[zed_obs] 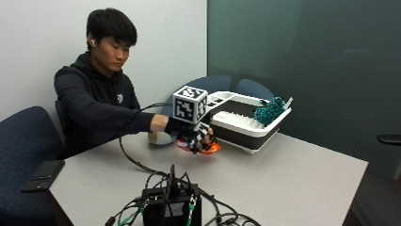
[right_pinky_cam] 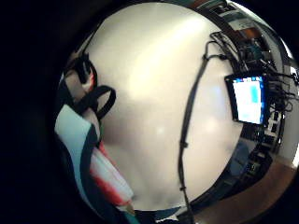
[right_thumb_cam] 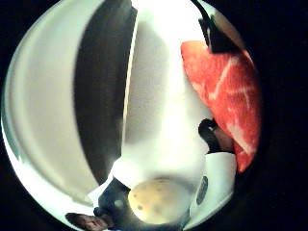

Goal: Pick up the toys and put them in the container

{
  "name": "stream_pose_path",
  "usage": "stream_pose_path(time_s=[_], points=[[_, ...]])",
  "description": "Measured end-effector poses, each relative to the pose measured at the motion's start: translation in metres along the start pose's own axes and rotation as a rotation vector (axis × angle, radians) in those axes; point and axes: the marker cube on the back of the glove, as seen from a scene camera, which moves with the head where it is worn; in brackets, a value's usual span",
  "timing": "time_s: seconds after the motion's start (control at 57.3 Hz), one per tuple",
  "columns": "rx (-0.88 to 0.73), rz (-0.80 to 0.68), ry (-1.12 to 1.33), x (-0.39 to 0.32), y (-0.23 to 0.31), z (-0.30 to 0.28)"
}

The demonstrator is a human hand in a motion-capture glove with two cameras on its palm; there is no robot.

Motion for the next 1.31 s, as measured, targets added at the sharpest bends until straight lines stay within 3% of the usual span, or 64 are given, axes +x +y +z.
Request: stream_pose_path(time_s=[0.14, 0.314, 0.488, 0.593, 0.715, 0.82, 0.925, 1.116, 1.308], points=[[0.13, 0.004, -0.084, -0.004, 0.018, -0.065], [0.401, -0.114, -0.164, -0.032, 0.043, -0.168], [0.528, -0.229, -0.238, -0.1, 0.039, -0.199], [0.494, -0.245, -0.253, -0.113, 0.015, -0.187], [0.349, -0.147, -0.367, -0.087, -0.019, -0.18], [0.241, -0.213, -0.239, -0.124, 0.003, -0.143], [0.244, -0.172, -0.346, -0.072, 0.003, -0.17], [0.153, -0.269, -0.223, -0.038, 0.092, -0.152], [0.0, -0.291, -0.153, -0.021, 0.169, -0.081]])
